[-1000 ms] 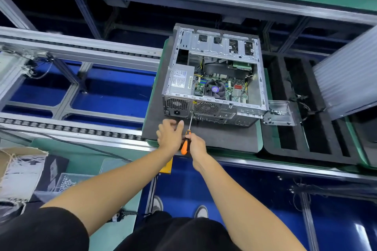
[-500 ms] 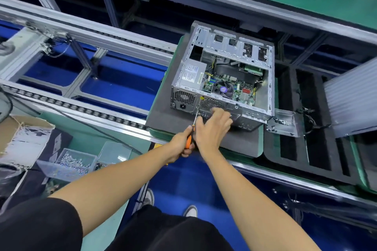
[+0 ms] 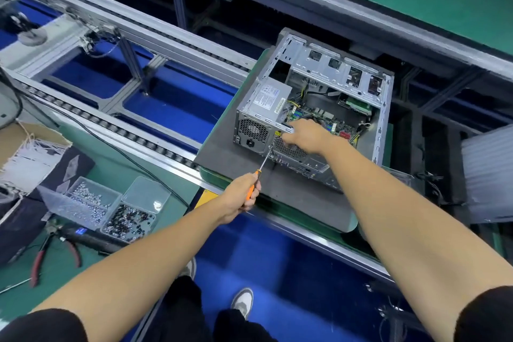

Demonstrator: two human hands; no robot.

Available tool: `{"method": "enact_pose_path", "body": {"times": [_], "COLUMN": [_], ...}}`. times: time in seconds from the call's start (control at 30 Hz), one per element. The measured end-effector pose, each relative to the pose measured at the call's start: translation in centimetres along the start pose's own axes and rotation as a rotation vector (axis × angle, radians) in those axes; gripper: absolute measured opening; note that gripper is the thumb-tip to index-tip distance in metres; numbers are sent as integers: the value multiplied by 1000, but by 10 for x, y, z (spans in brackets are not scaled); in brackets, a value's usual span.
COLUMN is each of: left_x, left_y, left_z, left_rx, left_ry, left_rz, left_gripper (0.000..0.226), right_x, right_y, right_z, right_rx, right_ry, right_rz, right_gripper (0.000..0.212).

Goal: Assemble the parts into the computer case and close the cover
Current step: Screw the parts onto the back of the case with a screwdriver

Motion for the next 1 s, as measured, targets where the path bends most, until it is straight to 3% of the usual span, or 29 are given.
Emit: {"method": "enact_pose_path", "body": {"times": [0.13, 0.2, 0.27, 0.33, 0.47, 0.57, 0.67, 0.8, 0.93, 1.0], "left_x": [-2, -6, -9, -9, -4, -3, -1, 6, 8, 4], "left_y": [-5, -3, 4, 5, -2, -7, -13, -4, 12, 19], "left_z": [-3, -6, -6, -1, 13, 18, 21, 22, 19, 17], "left_rx": [161, 362, 554, 564, 209, 89, 83, 146, 554, 675], "left_ry": [131, 141, 180, 227, 137, 28, -31, 113, 219, 273], "left_rz": [514, 815, 974, 867, 26, -109, -91, 166, 844, 970], "left_gripper": [33, 32, 28, 30, 40, 43, 52, 35, 31, 32], "right_x": [3, 2, 3, 3, 2, 0, 2, 8, 9, 10], "right_y": [1, 1, 2, 2, 2, 3, 4, 3, 5, 4], "right_z": [2, 3, 2, 1, -2, -3, -1, 3, 7, 6], "right_rx": [4, 13, 26, 33, 49, 85, 73, 82, 99, 111], "right_ry": [-4, -2, 12, 13, -4, -11, -16, -23, -23, -24], "right_rz": [10, 19, 34, 48, 42, 66, 92, 107, 87, 120], "right_gripper": [14, 17, 31, 45, 11, 21, 21, 20, 16, 14]}}
Point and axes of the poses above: each hand's wrist, its own z-axis towards the middle knuckle, its own y-axis out of the palm, x = y × z, the point moved 2 cm from there along z, towards the middle knuckle, and after that the axes turned 13 degrees about -x, right-handed, at the moved point
